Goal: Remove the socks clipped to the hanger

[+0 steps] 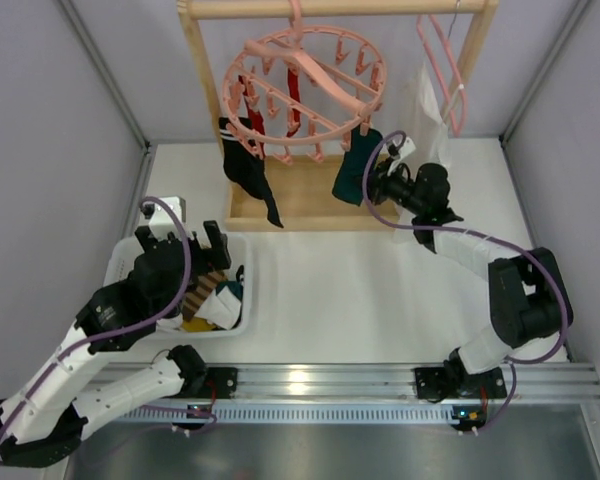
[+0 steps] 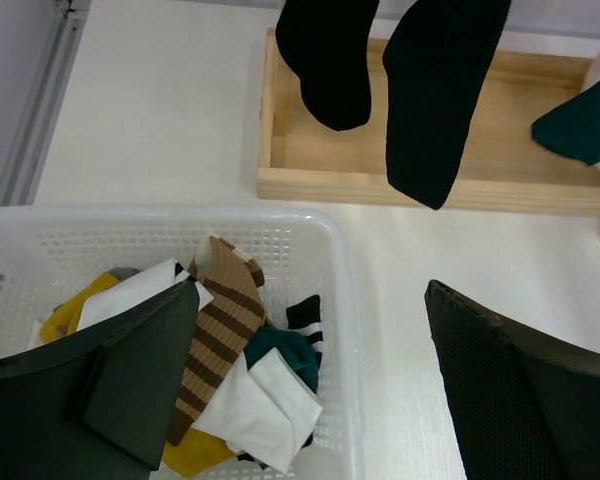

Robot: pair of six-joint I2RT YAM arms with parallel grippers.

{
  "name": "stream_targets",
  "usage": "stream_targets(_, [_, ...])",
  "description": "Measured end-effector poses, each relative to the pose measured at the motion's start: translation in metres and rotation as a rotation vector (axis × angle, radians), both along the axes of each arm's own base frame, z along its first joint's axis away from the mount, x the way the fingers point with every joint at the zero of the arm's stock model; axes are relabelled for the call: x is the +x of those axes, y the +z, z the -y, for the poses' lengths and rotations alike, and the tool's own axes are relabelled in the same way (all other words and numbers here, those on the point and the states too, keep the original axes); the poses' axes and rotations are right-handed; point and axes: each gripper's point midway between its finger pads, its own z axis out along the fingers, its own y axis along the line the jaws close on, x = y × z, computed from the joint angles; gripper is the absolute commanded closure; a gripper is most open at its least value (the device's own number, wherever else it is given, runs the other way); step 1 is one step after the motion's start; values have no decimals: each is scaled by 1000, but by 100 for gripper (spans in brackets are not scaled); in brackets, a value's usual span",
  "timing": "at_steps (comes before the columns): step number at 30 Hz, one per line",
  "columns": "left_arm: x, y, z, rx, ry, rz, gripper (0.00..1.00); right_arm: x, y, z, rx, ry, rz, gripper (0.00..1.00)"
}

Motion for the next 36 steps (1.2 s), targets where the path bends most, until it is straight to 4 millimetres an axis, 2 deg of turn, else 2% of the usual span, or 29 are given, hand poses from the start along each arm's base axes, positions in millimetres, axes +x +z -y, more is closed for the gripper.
stream_targets(2, [0, 17, 4, -34, -10, 14, 1, -13, -9, -5, 0, 0, -13, 100])
stream_targets(5, [5, 50, 17, -90, -42, 42, 1, -39, -12, -20, -1, 13, -14, 100])
stream_targets(10, [23, 100, 54, -151, -111, 58, 2, -80, 10, -45, 6, 27, 52, 100])
stream_targets(14, [45, 124, 82, -156, -125, 58, 2, -104, 29, -67, 7, 16, 106, 100])
stream_targets(18, [60, 132, 110, -102, -109, 54, 1, -125, 34, -80, 2, -15, 126, 100])
stream_targets(22, [51, 142, 155, -39, -165, 71, 1, -146, 30, -95, -16, -34, 133, 100])
stream_targets(24, [51, 147, 166, -21, -169, 85, 2, -155, 28, -102, -26, -41, 139, 100])
stream_targets(29, [65, 152, 163, 50, -72, 115, 1, -170, 15, -121, -59, -43, 141, 100])
stream_targets(32, [71, 147, 157, 114, -11, 123, 2, -168, 5, -128, -82, -54, 132, 100])
stream_targets(36, [83, 139, 151, 160, 32, 109, 4, -167, 8, -138, -79, -65, 134, 100])
